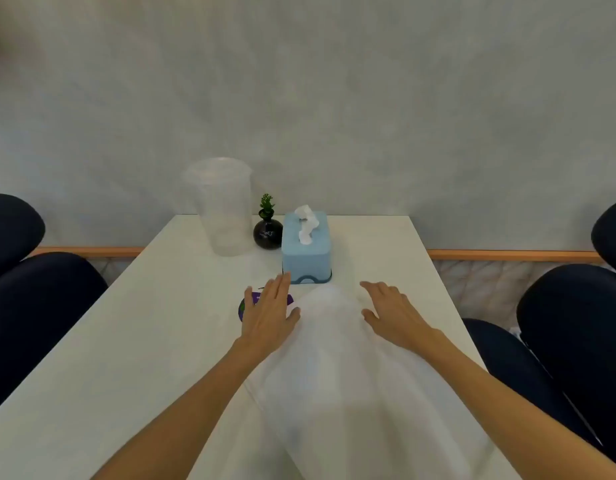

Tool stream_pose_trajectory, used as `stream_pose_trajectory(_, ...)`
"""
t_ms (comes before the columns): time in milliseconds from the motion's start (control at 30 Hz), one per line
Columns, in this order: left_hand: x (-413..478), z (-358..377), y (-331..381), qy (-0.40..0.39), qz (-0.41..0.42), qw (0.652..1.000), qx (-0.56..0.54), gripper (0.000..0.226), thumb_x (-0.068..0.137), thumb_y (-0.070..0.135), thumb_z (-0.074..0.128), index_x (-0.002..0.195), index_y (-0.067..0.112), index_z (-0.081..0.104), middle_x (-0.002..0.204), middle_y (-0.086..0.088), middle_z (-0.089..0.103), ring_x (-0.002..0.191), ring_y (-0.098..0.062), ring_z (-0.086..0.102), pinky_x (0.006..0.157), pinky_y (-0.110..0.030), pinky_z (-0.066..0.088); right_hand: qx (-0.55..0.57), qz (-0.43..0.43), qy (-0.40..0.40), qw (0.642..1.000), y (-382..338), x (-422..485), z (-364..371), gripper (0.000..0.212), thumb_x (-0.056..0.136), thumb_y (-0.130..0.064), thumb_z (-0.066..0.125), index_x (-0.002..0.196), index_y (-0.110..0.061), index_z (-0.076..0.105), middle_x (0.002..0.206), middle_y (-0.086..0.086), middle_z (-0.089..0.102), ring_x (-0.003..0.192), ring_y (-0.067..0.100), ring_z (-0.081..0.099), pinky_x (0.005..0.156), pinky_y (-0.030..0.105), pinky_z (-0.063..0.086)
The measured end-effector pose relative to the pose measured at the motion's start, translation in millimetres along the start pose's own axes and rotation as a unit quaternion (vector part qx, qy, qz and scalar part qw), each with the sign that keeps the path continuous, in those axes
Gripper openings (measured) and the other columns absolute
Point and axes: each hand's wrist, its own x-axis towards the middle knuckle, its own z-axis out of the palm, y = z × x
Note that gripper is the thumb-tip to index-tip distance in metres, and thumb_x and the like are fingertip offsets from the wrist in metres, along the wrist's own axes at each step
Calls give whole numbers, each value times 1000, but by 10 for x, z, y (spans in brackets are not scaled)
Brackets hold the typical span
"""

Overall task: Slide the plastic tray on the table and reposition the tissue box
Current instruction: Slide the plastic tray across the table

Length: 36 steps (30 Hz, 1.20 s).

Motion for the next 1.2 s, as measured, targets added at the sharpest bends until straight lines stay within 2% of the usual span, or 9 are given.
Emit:
stream_pose_trajectory(133, -45, 83, -116, -44, -81, 996, -7, 57, 94, 35, 46, 145, 13, 30, 144, -7, 47, 131, -25, 44, 110, -43, 30, 5, 52, -42, 998, 38, -22, 138, 49, 95, -19, 42, 141, -6, 31, 132, 16, 47, 118, 33, 46, 98, 40, 42)
stream_pose_trajectory(233, -63, 161, -170, -56, -89, 994, -28, 40, 94, 20, 48, 133, 11, 47, 133, -9, 53, 122, -28, 50, 98, -40, 42, 9, 82, -51, 995, 90, -8, 254, 36, 94, -7, 38, 129, -1, 44, 123, 18, 51, 112, 34, 48, 91, 41, 47)
stream_pose_trajectory(367, -18, 189, -192, -66, -84, 994, -34, 34, 94, 4, 45, 126, 8, 53, 127, -11, 55, 118, -29, 51, 90, -41, 46, 8, 97, -42, 994, 189, -6, 334, 34, 87, 8, 33, 113, -1, 53, 111, 18, 53, 100, 33, 52, 80, 40, 48)
stream_pose_trajectory(500, 65, 178, -114, -54, -66, 995, -55, 30, 94, 5, 46, 120, 9, 60, 123, -10, 61, 112, -28, 57, 86, -40, 50, 11, 123, -27, 992, 262, -52, 333, 29, 86, 6, 36, 110, -1, 51, 109, 18, 52, 98, 34, 52, 71, 36, 42)
stream_pose_trajectory(733, -189, 215, 33, -5, -113, 993, -36, 46, 88, 22, 58, 131, 8, 46, 133, -12, 48, 120, -28, 48, 95, -38, 45, 36, 183, 16, 982, 503, -232, 283, 24, 86, 4, 43, 107, 1, 54, 105, 20, 55, 90, 33, 54, 68, 34, 40)
stream_pose_trajectory(867, -448, 191, 105, -39, -214, 961, -171, 53, 85, 22, 65, 126, -1, 39, 128, -19, 46, 110, -33, 53, 87, -39, 49, 50, 209, 42, 976, 612, -349, 262, 20, 85, 5, 45, 101, 4, 56, 100, 22, 57, 79, 30, 51, 66, 35, 41)
stream_pose_trajectory(933, -536, 220, 166, -75, -228, 943, -230, 51, 85, 21, 65, 123, -3, 40, 123, -21, 52, 108, -36, 56, 85, -40, 48, 53, 219, 43, 973, 655, -400, 247, 19, 85, 4, 45, 101, 4, 56, 100, 21, 57, 76, 27, 48, 65, 34, 41)
stream_pose_trajectory(1033, -598, 252, 286, -114, -212, 943, -228, 38, 88, 17, 59, 116, -3, 44, 118, -21, 57, 106, -37, 58, 83, -39, 48, 53, 233, 40, 970, 737, -476, 222, 16, 87, 1, 46, 100, 3, 56, 100, 20, 58, 75, 26, 48, 64, 33, 40)
stream_pose_trajectory(1200, -438, 281, 448, -96, -178, 952, -232, 18, 90, 6, 52, 105, -4, 51, 110, -22, 59, 95, -32, 58, 74, -33, 45, 67, 273, 43, 959, 892, -590, 157, 7, 90, -1, 45, 84, -4, 47, 88, 14, 51, 73, 26, 49, 62, 30, 40)
